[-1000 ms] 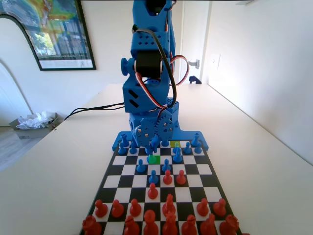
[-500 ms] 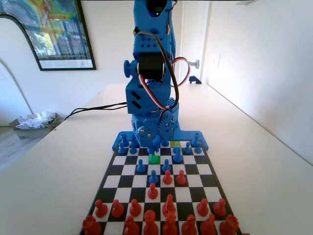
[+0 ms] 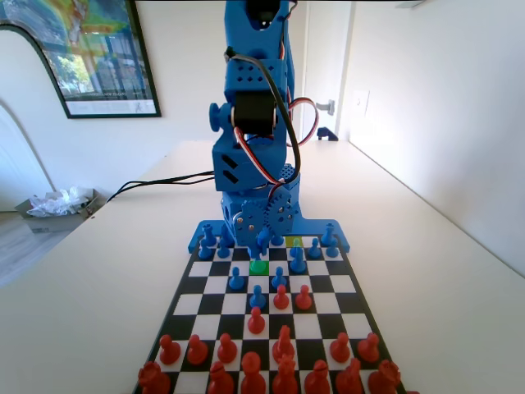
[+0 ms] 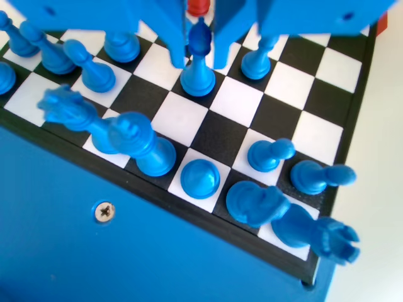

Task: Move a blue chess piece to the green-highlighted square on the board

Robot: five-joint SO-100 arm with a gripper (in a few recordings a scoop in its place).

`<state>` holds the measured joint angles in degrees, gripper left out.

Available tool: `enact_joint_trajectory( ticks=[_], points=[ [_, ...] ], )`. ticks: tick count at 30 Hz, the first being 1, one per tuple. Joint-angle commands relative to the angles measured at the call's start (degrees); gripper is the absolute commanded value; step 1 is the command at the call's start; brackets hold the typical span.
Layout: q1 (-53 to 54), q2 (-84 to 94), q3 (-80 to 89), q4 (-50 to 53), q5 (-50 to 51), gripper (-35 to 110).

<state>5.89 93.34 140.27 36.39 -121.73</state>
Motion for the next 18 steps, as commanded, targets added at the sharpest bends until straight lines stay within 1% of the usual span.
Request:
enact_joint_trajectory(
  ticks=[1,12,18],
  points=[
    [1.0,1.3,-1.4,1.8,-1.1,12],
    [1.5,3.4,-6.5,10.5,-2.1,13],
    [-0.7,7.4,-11.4,18.8,0.3,10]
  ],
)
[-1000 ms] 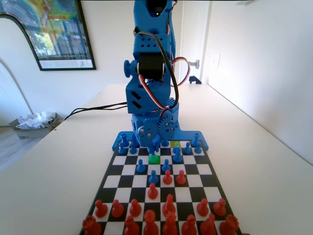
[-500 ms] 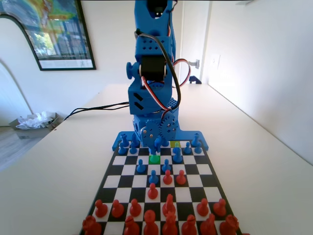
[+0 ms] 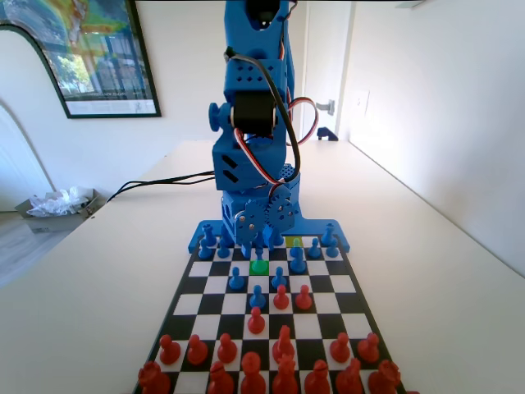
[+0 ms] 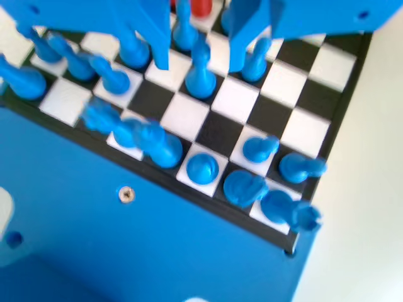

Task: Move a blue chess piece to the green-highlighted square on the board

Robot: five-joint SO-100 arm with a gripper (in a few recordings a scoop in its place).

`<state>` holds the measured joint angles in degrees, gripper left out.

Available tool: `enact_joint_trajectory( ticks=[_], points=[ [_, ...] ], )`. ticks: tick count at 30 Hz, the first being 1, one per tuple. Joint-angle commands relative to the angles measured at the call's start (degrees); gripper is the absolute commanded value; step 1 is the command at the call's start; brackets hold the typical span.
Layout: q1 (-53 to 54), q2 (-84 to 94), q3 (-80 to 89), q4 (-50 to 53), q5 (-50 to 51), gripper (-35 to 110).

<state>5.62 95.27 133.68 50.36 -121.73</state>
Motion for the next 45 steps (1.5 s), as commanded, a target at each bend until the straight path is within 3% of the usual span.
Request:
enact_joint_trajectory(
  ticks=[1,5,16,34,39,45],
  points=[
    [-0.7,6.2,-5.6,6.2,0.6,9],
    [-1.8,9.3,-9.0,11.4,2.5,3],
    [-3.9,24.5,-11.2,20.9,6.4,1],
    [-9.6,45.2,-26.7,36.3,23.8,1],
    [-9.4,50.2,-31.0,45.1,24.9,1],
    [-7.8,60.6,-26.7,48.6,25.1,1]
  ],
)
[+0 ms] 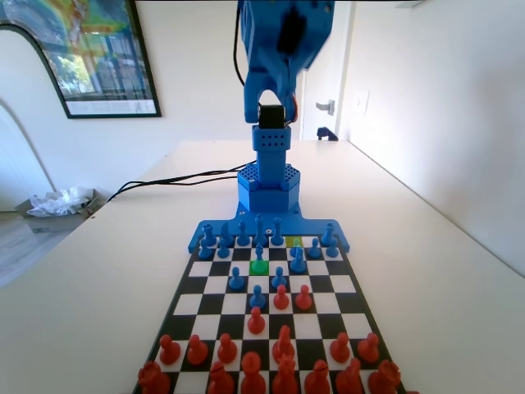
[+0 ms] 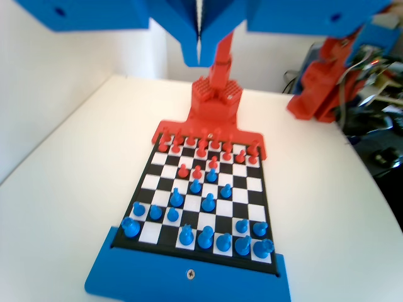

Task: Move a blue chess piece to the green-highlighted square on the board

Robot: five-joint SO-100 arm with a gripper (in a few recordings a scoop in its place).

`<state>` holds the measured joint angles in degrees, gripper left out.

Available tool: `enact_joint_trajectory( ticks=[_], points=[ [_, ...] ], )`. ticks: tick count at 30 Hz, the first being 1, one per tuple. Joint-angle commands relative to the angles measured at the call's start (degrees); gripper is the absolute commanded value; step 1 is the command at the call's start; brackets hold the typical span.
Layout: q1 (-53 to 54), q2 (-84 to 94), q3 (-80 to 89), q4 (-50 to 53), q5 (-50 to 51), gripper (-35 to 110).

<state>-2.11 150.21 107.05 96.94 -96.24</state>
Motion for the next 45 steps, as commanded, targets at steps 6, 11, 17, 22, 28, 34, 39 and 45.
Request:
enact_joint_trajectory(
  ticks=[6,11,17,22,28,34,39,45],
  points=[
    [-0.4,13.7,6.2,2.2,-0.7,1],
    [-0.5,17.7,9.9,0.0,-0.5,1],
    [-0.6,21.4,14.7,-2.2,-1.1,1],
    [1.4,23.3,17.8,-6.0,-1.8,1],
    [2.3,24.5,18.0,-6.6,-1.6,1],
    [2.9,24.7,18.0,-6.7,-1.3,2],
    [3.3,24.8,17.9,-6.7,-1.1,2],
    [3.3,24.8,17.9,-6.7,-1.1,2]
  ],
)
